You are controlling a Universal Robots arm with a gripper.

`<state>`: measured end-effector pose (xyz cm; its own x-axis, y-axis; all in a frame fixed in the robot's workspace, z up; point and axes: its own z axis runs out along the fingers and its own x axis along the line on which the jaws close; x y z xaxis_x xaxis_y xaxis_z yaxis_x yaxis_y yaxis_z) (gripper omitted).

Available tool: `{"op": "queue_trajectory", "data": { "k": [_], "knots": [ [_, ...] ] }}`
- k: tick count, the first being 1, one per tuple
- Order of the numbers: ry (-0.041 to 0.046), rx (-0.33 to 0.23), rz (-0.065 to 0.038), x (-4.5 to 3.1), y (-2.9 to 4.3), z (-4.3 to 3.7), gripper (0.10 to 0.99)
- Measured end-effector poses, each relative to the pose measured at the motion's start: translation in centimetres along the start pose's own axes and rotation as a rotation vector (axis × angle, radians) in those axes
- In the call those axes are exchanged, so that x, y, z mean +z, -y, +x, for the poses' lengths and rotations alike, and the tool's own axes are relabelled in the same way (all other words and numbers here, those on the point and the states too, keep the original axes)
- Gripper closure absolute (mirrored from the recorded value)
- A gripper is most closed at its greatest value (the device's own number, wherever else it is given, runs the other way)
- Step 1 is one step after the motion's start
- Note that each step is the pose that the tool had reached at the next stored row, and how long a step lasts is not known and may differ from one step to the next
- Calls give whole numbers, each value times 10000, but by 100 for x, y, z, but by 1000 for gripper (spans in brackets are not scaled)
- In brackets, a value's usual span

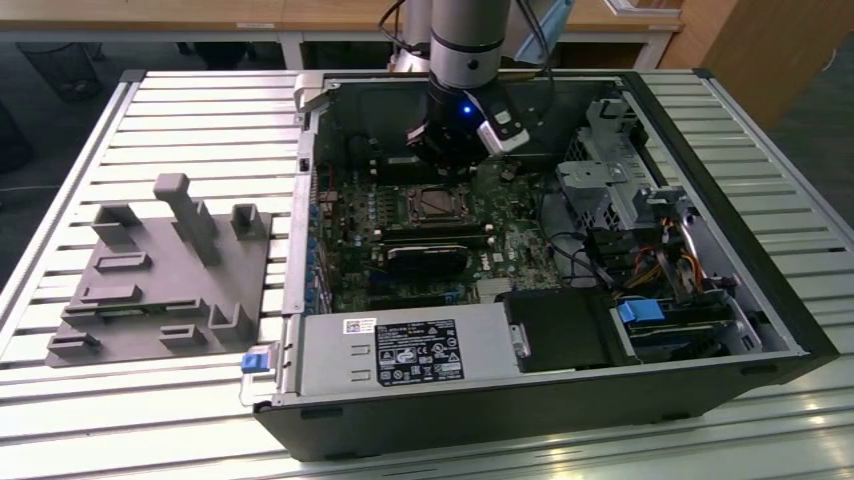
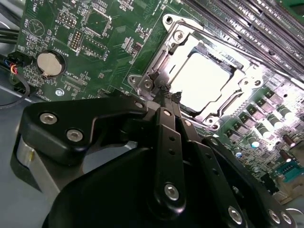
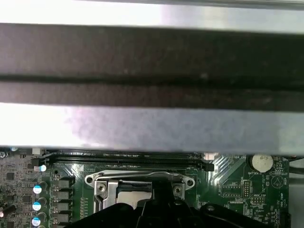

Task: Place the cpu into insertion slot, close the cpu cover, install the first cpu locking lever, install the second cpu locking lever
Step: 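Install the second cpu locking lever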

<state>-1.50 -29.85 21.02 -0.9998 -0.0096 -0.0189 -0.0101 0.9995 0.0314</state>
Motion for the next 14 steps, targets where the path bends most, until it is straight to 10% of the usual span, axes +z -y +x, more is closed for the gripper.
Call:
{"op": "queue_trajectory", "data": {
  "k": [14],
  "knots": [
    [-84,3,-4,-334,36,-6,980]
  ]
}}
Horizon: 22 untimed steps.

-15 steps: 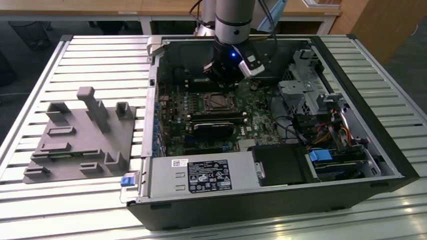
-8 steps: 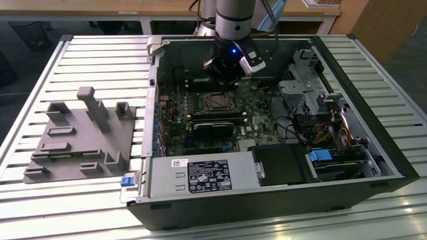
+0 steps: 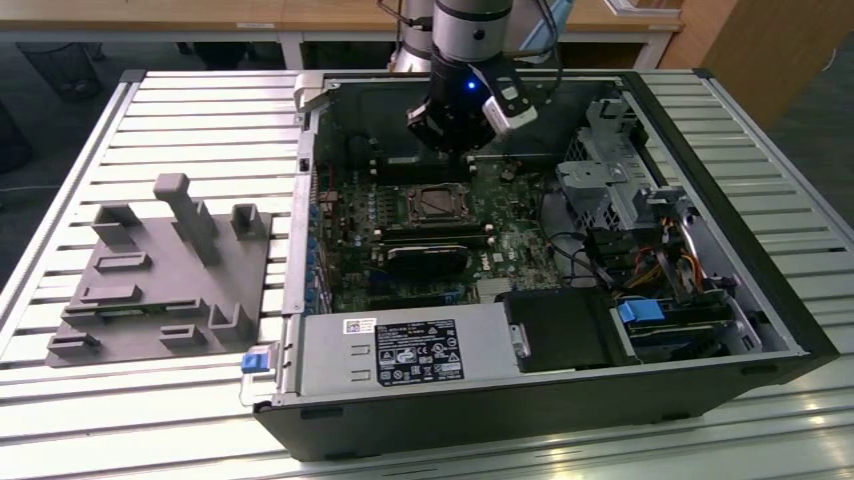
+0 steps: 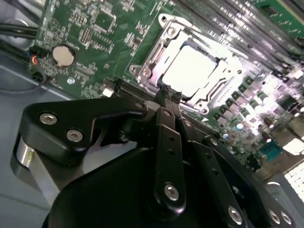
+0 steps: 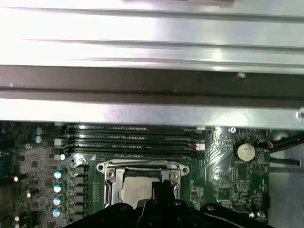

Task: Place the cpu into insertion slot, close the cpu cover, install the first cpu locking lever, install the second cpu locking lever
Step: 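Install the second cpu locking lever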

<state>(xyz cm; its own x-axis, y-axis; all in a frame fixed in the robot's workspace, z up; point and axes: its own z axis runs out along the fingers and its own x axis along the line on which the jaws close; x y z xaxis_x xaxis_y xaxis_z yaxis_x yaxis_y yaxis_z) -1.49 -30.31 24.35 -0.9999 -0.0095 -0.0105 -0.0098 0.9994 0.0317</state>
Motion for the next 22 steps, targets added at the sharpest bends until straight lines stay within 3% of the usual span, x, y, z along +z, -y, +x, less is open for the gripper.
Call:
{"op": "queue_trajectory", "data": {
  "k": [8,11,17,22],
  "knots": [
    [-28,1,2,-9,289,2,980],
    [-70,2,-13,-10,352,3,980],
    [-77,4,-292,-10,426,4,980],
    [-76,4,-368,-11,484,4,980]
  ]
}}
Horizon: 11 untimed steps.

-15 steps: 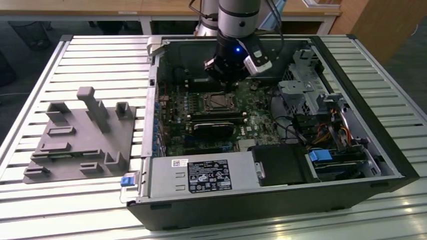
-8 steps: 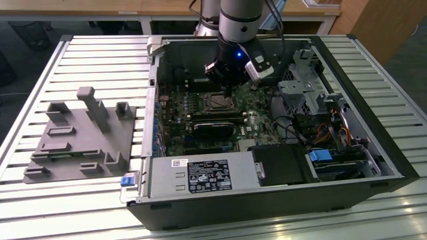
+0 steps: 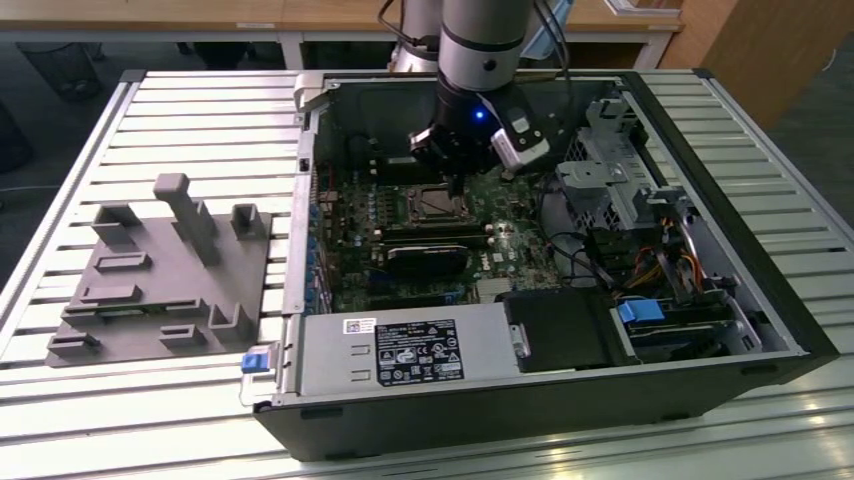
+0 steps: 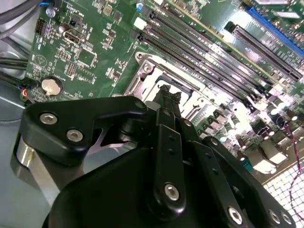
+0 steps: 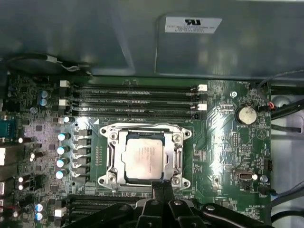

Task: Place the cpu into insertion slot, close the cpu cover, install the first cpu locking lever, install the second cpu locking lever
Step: 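Install the second cpu locking lever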

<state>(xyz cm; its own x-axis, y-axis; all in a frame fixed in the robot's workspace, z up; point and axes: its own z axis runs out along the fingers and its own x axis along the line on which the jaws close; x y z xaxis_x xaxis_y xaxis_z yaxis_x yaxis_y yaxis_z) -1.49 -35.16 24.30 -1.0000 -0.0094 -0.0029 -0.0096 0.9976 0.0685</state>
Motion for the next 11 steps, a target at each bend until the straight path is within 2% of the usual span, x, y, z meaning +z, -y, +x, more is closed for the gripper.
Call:
{"op": "queue_trajectory", "data": {
  "k": [9,11],
  "knots": [
    [-2,0,-63,-4,154,1,980],
    [-4,3,-64,2,169,15,980]
  ]
}}
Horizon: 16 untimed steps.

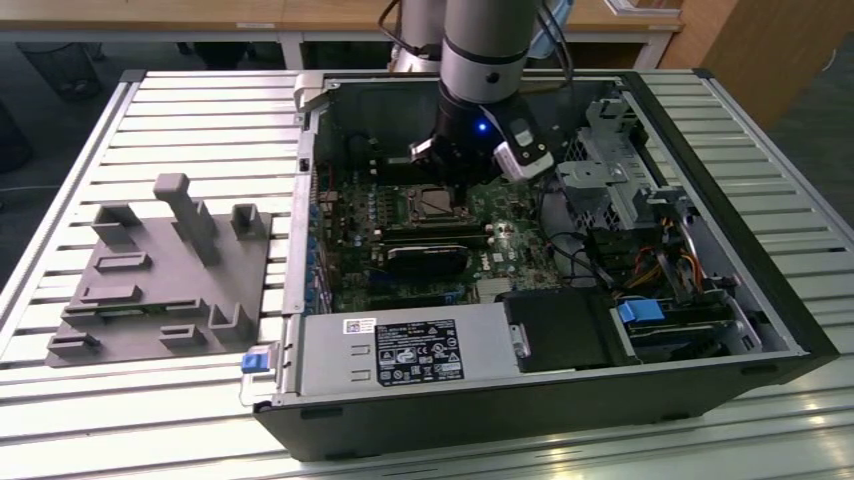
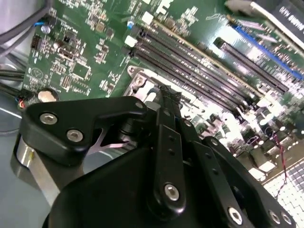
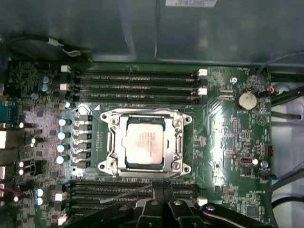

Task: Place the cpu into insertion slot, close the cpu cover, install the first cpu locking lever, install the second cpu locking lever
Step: 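Install the second cpu locking lever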

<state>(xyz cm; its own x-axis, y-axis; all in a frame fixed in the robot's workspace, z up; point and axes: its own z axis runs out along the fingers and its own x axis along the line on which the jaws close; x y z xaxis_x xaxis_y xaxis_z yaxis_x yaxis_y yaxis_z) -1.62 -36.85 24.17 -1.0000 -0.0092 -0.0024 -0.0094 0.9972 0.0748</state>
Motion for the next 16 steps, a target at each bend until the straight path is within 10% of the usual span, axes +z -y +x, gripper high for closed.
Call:
{"op": "queue_trajectory", "data": {
  "k": [16],
  "knots": [
    [-5,-2,-50,109,20,271,980]
  ]
}}
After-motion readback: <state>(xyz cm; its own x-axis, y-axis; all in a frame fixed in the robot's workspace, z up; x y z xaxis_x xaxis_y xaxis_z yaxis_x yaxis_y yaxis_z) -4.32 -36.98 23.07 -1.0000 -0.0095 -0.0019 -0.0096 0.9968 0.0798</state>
